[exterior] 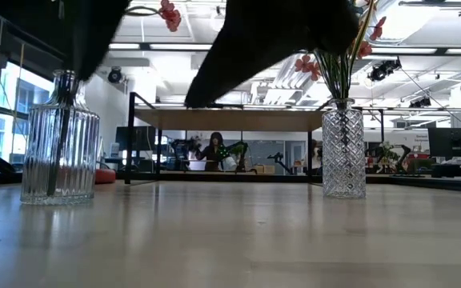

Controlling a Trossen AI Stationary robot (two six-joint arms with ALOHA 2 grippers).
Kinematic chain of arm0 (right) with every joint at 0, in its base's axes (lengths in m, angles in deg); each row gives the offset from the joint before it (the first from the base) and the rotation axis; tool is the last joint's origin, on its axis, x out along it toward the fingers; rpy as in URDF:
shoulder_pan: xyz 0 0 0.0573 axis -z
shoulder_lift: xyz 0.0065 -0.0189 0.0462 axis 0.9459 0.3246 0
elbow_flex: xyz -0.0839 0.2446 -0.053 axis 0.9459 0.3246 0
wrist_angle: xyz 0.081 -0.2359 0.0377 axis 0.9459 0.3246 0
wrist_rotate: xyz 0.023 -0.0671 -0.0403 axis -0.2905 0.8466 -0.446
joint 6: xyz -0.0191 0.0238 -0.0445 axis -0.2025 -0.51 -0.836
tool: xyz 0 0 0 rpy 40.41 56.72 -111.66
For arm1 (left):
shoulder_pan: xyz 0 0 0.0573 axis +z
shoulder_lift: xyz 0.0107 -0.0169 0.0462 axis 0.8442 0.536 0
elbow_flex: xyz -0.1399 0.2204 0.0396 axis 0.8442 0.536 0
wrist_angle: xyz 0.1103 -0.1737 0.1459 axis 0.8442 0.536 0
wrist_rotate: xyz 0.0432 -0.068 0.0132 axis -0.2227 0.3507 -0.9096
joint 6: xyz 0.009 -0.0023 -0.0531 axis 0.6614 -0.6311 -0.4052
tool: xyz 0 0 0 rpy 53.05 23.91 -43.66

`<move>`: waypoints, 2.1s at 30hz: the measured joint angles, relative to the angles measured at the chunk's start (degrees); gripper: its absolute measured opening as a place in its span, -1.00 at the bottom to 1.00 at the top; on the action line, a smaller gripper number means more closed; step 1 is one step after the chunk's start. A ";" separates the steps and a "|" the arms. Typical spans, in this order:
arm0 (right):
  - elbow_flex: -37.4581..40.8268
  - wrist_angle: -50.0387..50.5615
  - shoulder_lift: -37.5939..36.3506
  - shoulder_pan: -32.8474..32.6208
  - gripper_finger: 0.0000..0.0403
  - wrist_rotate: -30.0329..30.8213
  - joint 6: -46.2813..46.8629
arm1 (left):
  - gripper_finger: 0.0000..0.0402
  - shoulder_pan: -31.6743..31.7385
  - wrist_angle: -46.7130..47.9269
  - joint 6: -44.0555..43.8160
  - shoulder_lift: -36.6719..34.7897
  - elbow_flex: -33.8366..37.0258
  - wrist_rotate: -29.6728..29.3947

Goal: Pick and place flowers into a vace then onto a shelf
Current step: Put the purple flowers into the left transparent flower vase

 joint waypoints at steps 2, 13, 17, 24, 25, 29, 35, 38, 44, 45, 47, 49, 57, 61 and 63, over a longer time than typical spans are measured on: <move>-0.02 -0.84 -0.18 0.03 0.39 0.33 0.84 | 0.01 0.02 -0.18 -0.01 0.00 0.00 0.05; -0.02 -3.24 -0.68 -0.84 0.22 8.30 -2.36 | -0.01 0.02 -0.18 0.02 0.00 -0.02 2.19; 0.77 -0.06 -0.70 -1.67 0.06 17.60 -18.69 | -0.01 0.02 -0.75 0.02 0.00 -0.02 1.99; 12.92 -2.51 -0.48 1.66 -0.14 28.53 -21.49 | -0.01 0.02 -2.49 -0.44 0.00 -0.02 1.97; 14.03 -3.30 -0.46 2.19 -0.15 28.95 -23.45 | -0.01 0.02 -2.51 -0.44 0.00 -0.02 1.96; 14.75 -2.13 -0.62 3.57 -0.14 22.46 -34.94 | -0.01 0.04 -2.50 -0.85 0.02 -0.02 1.92; 11.81 -1.51 -0.81 4.81 -0.17 14.36 -16.07 | -0.01 0.04 -2.32 -3.00 0.00 -0.02 1.19; 11.95 -1.07 -0.61 5.62 -0.19 13.32 -12.94 | -0.01 0.04 -2.30 -3.01 0.00 -0.02 0.84; 12.04 -8.42 -0.61 6.84 -0.22 10.24 -11.40 | -0.01 0.04 -2.20 -3.00 0.00 -0.02 0.70; 12.04 -9.65 -0.61 6.91 -0.21 10.94 -11.90 | 0.00 0.04 -2.07 -3.01 0.00 -0.02 0.70; 12.06 -9.86 -0.61 6.61 -0.19 14.18 -12.05 | 0.00 0.04 -1.72 -2.82 0.00 -0.02 0.68; 12.07 -10.12 -0.61 6.36 -0.17 16.96 -12.43 | 0.00 0.04 -1.75 -1.99 0.00 -0.02 0.68; 12.09 -22.83 -0.29 6.16 -0.25 18.29 -16.56 | 0.00 0.04 -1.72 -1.02 0.00 -0.02 0.44; 12.09 -27.83 0.72 5.94 -0.29 19.70 -19.94 | 0.00 0.04 -1.80 0.01 0.00 -0.02 0.42; 12.07 -31.95 2.60 6.16 -0.29 18.12 -22.36 | 0.00 0.04 -1.79 0.03 0.00 -0.02 0.39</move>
